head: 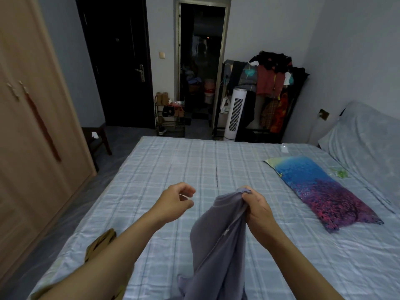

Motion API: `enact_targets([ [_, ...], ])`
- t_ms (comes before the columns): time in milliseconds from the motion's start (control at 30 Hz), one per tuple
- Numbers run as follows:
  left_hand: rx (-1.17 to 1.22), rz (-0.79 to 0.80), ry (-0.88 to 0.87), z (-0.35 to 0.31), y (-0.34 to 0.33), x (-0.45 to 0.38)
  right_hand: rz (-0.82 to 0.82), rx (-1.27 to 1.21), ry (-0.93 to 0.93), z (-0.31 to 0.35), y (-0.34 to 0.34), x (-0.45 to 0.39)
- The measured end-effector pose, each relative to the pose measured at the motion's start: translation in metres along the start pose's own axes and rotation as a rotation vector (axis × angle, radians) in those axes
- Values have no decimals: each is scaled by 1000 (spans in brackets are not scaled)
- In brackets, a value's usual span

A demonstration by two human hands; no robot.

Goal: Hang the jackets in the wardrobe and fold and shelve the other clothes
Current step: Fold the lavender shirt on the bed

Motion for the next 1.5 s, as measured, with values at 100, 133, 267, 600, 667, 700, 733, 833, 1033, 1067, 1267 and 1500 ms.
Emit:
enact_targets([
  [100, -195, 120, -142, 1, -1, 4, 48, -94, -1, 7, -1, 3],
  [133, -239, 188, -194, -1, -2, 6, 62, -104, -4, 10, -1, 4],
  [267, -344, 509, -300, -8, -14, 19, 95, -78, -5, 15, 1, 8],
  [600, -53, 806, -220, 1, -42, 38, -24, 113, 66, 20, 20, 15],
  [667, -44, 787, -203, 4, -46, 43, -50, 127, 69, 19, 20, 16],
  [700, -42, 770, -208, 5, -49, 46, -55, 133, 72, 18, 20, 16],
  [733, -43, 744, -223, 5, -52, 49, -54, 140, 78, 18, 19, 16],
  [833, -49, 614, -255, 7, -62, 54, -36, 154, 89, 18, 15, 17],
  [1033, -192, 504, -216, 20, -64, 47, -65, 214, 104, 18, 19, 18],
  [1067, -234, 496, -213, 22, -60, 45, -73, 228, 106, 18, 22, 18],
  [1267, -392, 272, -319, 23, -4, 19, -78, 439, 125, 18, 39, 15],
  [1500, -368, -78, -477, -42, 71, 14, -144, 770, 320, 40, 45, -29],
])
Point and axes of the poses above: each hand's wrist, its own x-axis away from the middle knuckle, its own y-axis out of the back of the hand, z = x × y, the point moved 1 cm from there along -x, towards the middle knuckle, and after that the axes turned 14 degrees about y, right-handed, at the moved point
